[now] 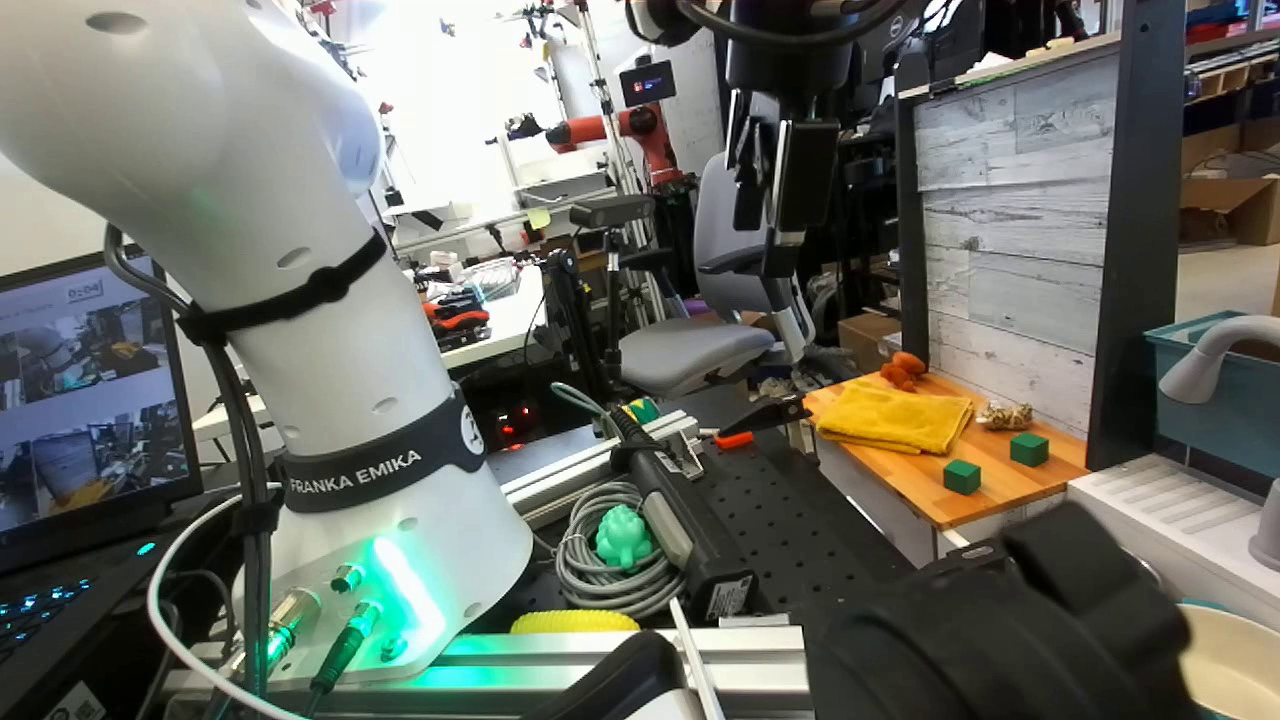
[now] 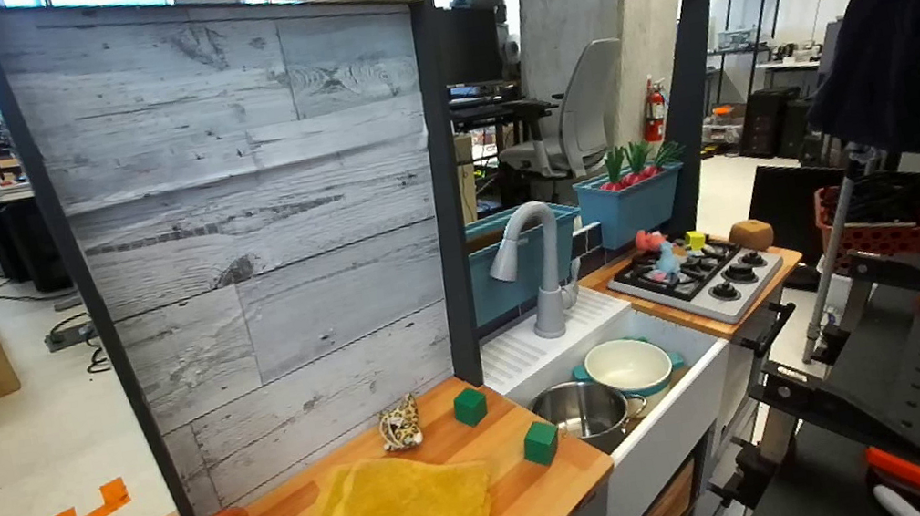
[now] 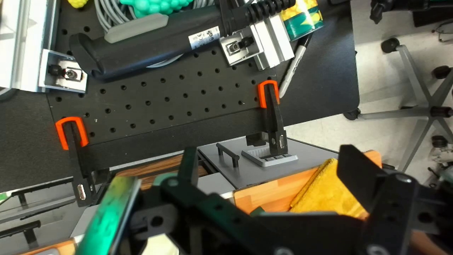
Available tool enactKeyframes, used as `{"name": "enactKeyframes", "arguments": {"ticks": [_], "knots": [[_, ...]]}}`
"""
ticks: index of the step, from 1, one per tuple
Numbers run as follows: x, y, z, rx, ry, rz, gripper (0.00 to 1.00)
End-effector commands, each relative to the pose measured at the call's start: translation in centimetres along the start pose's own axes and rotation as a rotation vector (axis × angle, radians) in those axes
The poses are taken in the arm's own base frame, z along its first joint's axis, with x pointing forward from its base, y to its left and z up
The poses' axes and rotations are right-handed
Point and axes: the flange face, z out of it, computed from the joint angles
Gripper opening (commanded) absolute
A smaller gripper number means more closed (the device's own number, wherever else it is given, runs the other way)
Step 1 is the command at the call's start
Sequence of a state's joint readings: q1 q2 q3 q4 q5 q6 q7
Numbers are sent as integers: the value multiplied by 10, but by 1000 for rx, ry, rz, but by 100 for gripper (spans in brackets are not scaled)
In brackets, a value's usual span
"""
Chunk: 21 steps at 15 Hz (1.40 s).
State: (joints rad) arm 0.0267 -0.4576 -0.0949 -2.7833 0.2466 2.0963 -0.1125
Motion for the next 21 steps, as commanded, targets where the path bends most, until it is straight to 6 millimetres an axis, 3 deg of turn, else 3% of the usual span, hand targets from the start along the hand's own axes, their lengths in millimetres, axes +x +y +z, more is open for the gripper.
{"name": "enactKeyframes", "arguments": {"ticks": [1, 5, 7, 10, 11, 12, 17, 21], "knots": [[0, 0, -1, 0, -1, 0, 100], [44, 21, -8, -28, 89, 65, 100], [71, 32, -2, -73, 90, 49, 100], [98, 31, 8, -76, 93, -34, 100], [100, 28, 5, -71, 107, -46, 100], [84, 32, 7, -68, 93, -6, 100], [98, 31, 9, -75, 87, -28, 100], [113, 16, 40, -86, 113, -101, 100]]}}
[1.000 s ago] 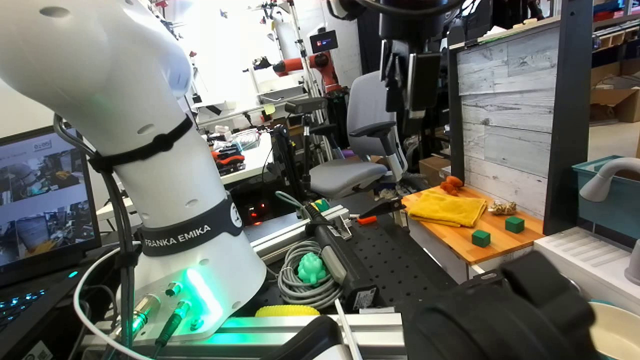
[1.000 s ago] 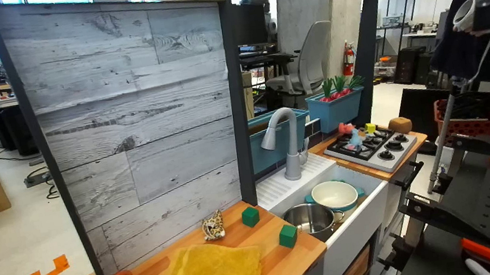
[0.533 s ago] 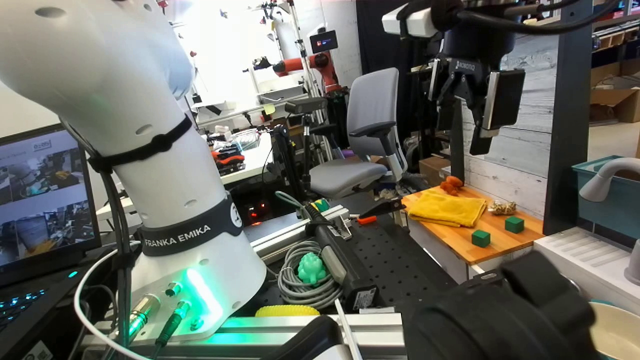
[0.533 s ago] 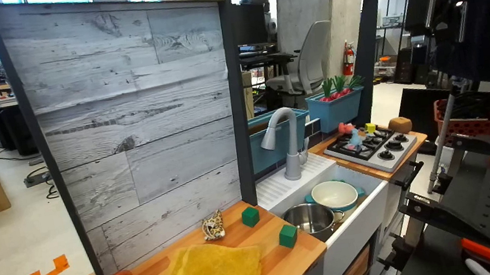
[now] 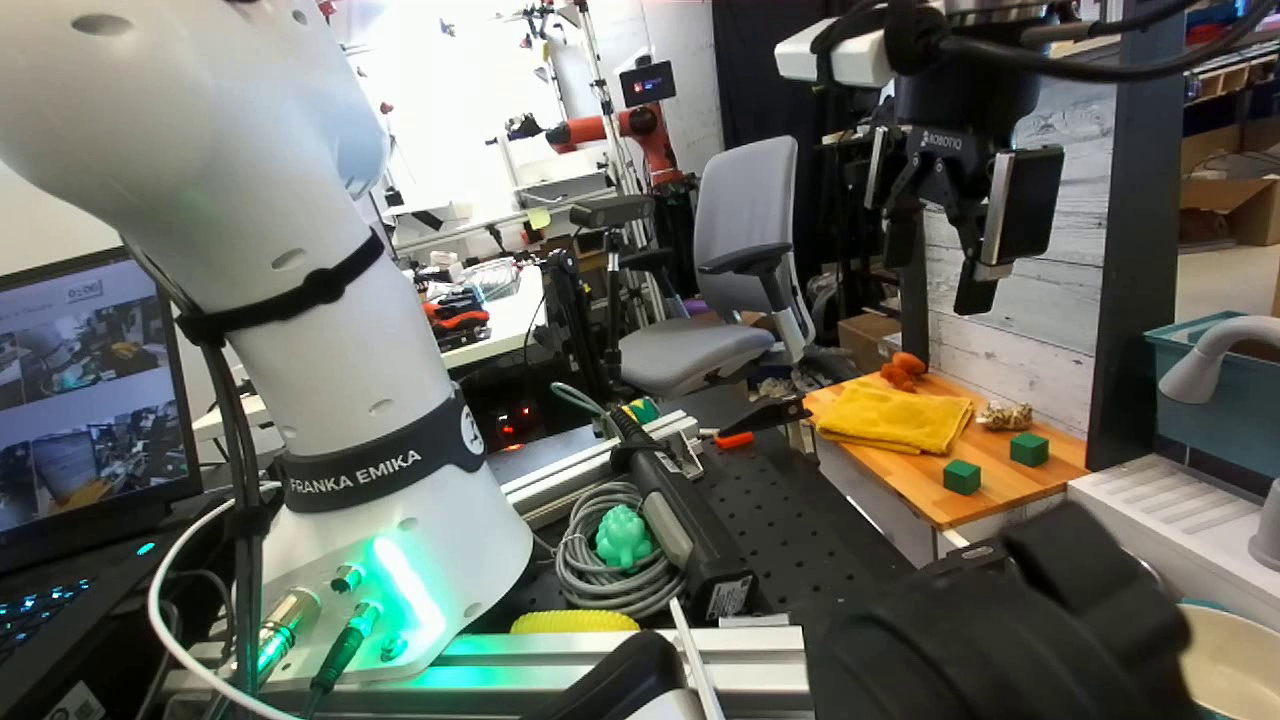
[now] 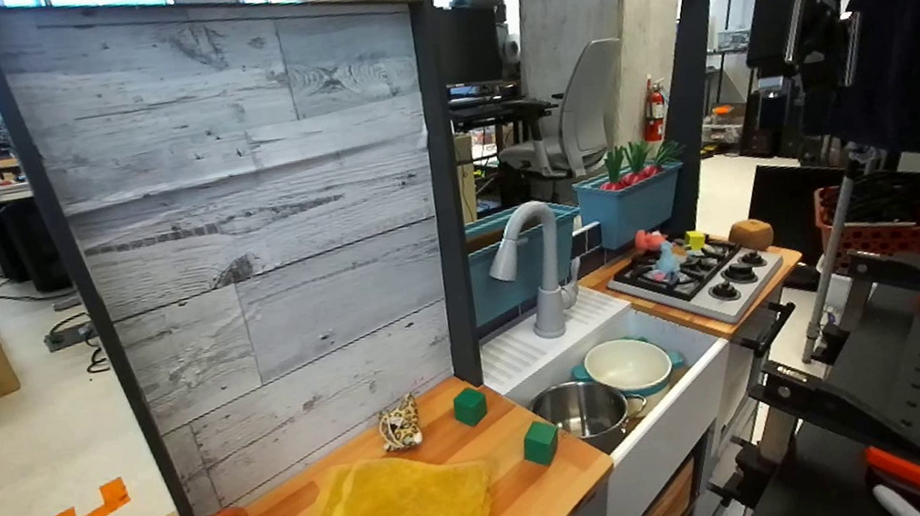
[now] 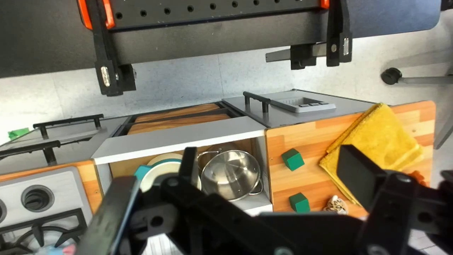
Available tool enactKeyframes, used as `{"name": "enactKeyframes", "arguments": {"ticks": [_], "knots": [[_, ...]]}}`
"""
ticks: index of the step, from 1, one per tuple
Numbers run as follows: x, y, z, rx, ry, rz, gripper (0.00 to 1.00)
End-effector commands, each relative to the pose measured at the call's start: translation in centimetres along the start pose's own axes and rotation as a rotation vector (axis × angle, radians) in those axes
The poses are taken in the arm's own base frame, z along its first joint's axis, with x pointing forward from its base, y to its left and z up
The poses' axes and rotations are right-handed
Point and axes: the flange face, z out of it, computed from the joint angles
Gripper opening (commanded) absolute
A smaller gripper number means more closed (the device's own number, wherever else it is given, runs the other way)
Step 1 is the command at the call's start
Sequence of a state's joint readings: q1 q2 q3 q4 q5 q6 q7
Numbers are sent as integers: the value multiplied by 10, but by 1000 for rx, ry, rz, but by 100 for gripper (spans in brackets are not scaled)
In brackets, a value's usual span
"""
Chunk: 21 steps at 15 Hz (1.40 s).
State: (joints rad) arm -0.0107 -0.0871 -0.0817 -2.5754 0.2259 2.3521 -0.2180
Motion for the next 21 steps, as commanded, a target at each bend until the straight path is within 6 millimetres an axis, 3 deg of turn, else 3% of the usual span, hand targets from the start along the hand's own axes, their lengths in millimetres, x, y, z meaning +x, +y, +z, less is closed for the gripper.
{"name": "enactKeyframes", "arguments": {"ticks": [1, 3, 7, 11, 13, 14, 17, 21], "knots": [[13, -21, 39, -14, 34, -87, 100], [15, -39, 76, -16, 29, -131, 100], [22, -65, 168, -82, 56, -252, 100], [44, -49, 238, -210, 84, -360, 100], [63, -42, 249, -202, 75, -309, 100], [39, -46, 240, -190, 58, -322, 100], [59, -41, 254, -197, 68, -310, 100], [62, -41, 253, -197, 74, -308, 100]]}}
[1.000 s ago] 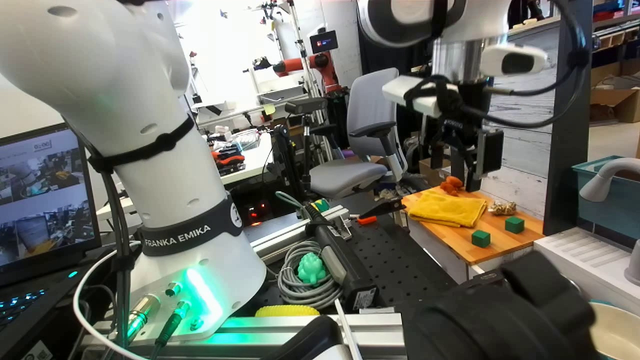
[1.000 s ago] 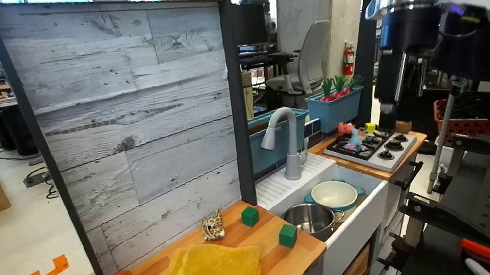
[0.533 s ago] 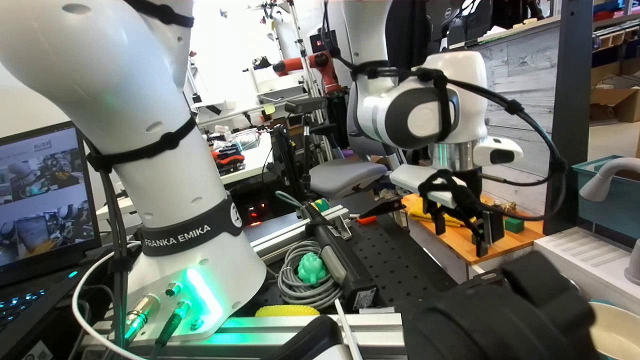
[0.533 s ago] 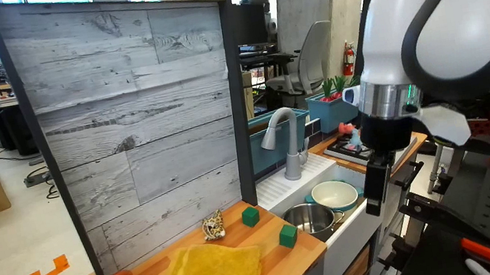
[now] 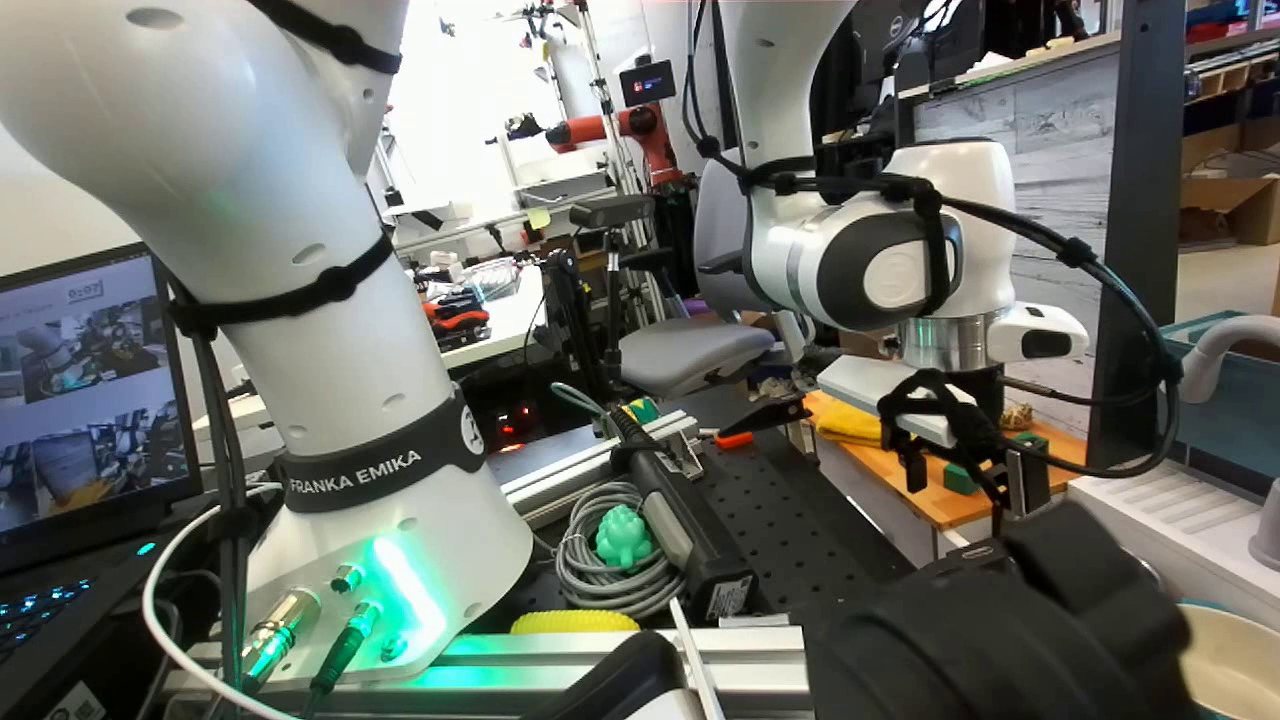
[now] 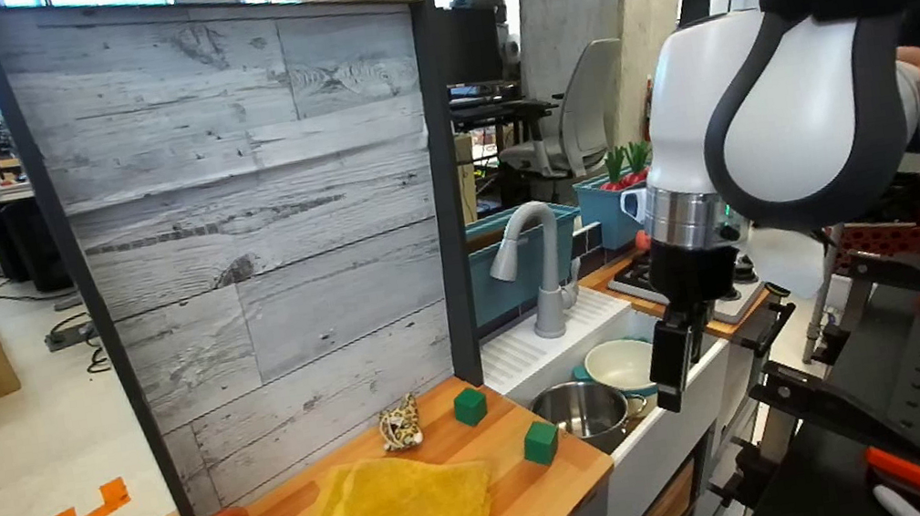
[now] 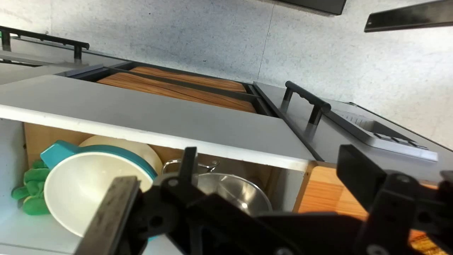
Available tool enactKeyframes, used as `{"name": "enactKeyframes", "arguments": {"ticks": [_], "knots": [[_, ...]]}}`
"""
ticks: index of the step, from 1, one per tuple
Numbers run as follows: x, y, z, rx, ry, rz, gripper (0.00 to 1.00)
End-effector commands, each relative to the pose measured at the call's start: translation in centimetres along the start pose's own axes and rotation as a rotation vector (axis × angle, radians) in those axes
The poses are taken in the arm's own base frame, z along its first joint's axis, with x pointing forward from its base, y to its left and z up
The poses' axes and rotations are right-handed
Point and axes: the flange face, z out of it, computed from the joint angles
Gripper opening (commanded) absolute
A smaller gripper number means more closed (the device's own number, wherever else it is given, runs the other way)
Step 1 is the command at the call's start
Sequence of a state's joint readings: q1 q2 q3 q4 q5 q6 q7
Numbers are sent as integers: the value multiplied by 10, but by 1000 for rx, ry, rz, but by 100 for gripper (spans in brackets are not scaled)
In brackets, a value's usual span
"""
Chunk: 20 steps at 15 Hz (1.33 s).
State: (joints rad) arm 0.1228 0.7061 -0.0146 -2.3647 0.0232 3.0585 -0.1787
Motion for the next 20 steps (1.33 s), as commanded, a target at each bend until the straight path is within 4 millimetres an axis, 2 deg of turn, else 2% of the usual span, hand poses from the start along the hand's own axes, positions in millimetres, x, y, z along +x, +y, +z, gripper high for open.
{"name": "enactKeyframes", "arguments": {"ticks": [1, 7, 9, 13, 16, 20], "knots": [[1, 0, 0, 0, -1, 0, 100], [1, 0, 0, 0, -1, 1, 100], [6, -12, 1, 18, 35, 25, 100], [40, -57, -17, 69, 122, 67, 100], [72, -80, -18, 43, 156, 101, 100], [99, -93, 15, -45, 161, 133, 100]]}}
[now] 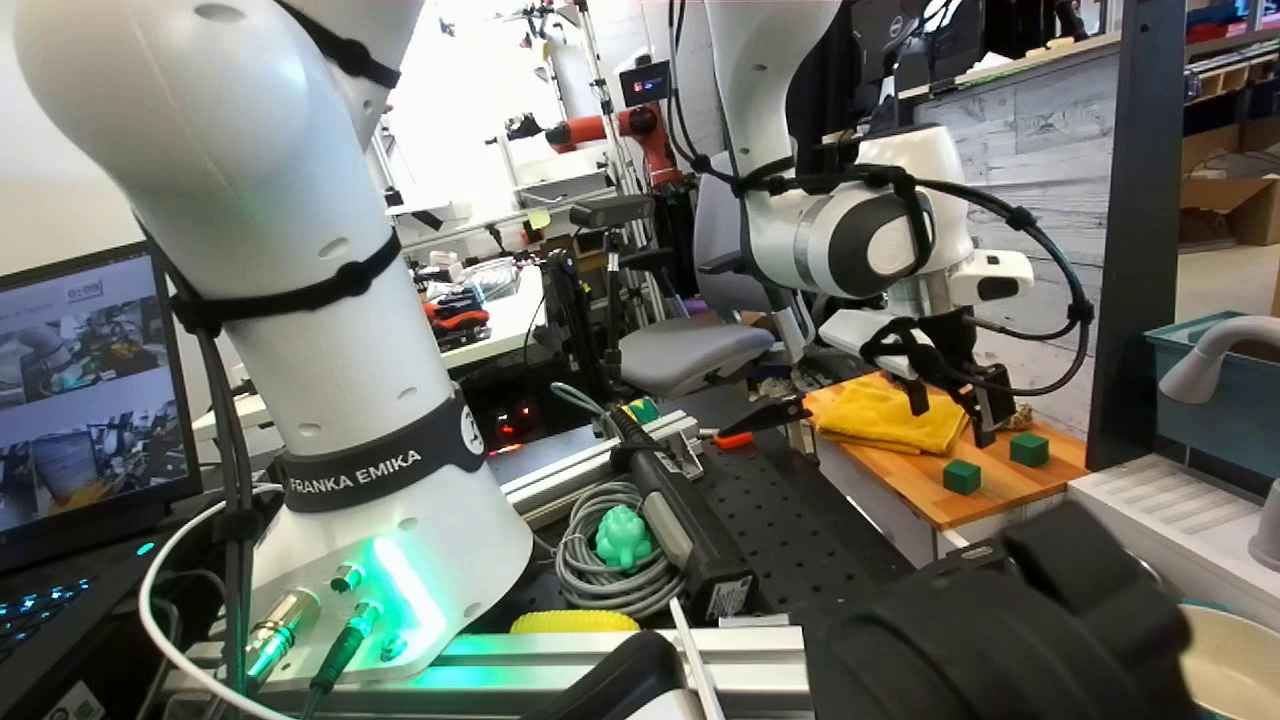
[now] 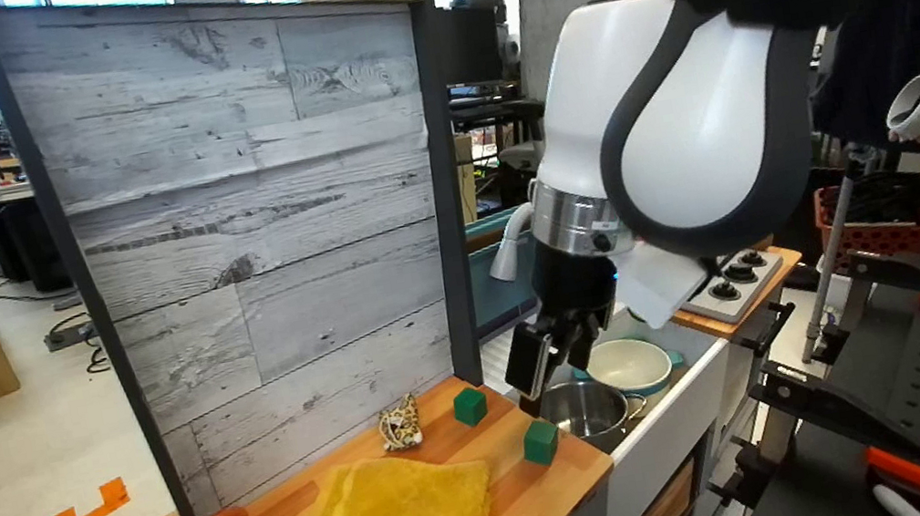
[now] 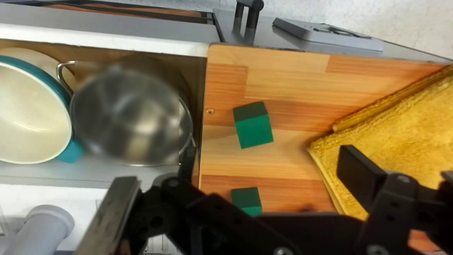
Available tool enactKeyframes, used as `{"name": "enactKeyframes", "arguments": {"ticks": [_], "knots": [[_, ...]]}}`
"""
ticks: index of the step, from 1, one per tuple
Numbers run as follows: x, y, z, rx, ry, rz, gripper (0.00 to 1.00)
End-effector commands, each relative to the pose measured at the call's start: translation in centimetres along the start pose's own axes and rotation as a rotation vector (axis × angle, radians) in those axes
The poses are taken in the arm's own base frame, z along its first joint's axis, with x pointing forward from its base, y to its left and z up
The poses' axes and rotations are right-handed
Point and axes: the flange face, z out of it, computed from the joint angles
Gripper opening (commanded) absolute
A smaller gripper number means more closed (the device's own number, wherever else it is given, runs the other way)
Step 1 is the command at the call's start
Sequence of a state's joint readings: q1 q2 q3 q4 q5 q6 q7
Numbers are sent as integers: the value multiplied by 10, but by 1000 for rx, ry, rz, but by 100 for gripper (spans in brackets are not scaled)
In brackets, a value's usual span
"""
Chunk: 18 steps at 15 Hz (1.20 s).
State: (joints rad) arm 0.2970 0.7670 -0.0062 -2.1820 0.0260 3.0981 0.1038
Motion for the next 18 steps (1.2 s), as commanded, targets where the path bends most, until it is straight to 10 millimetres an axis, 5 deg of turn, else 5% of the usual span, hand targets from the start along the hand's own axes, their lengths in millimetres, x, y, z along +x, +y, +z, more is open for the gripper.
{"name": "enactKeyframes", "arguments": {"ticks": [1, 5, 6, 8, 15, 18], "knots": [[15, -11, 48, -86, -8, 26, 100], [12, -20, 90, -123, -42, 35, 98], [12, -21, 97, -123, -44, 32, 74], [15, -20, 104, -126, -32, 25, 68], [17, -3, 83, -127, -30, 31, 17], [14, 13, 70, -119, -26, 37, 16]]}}
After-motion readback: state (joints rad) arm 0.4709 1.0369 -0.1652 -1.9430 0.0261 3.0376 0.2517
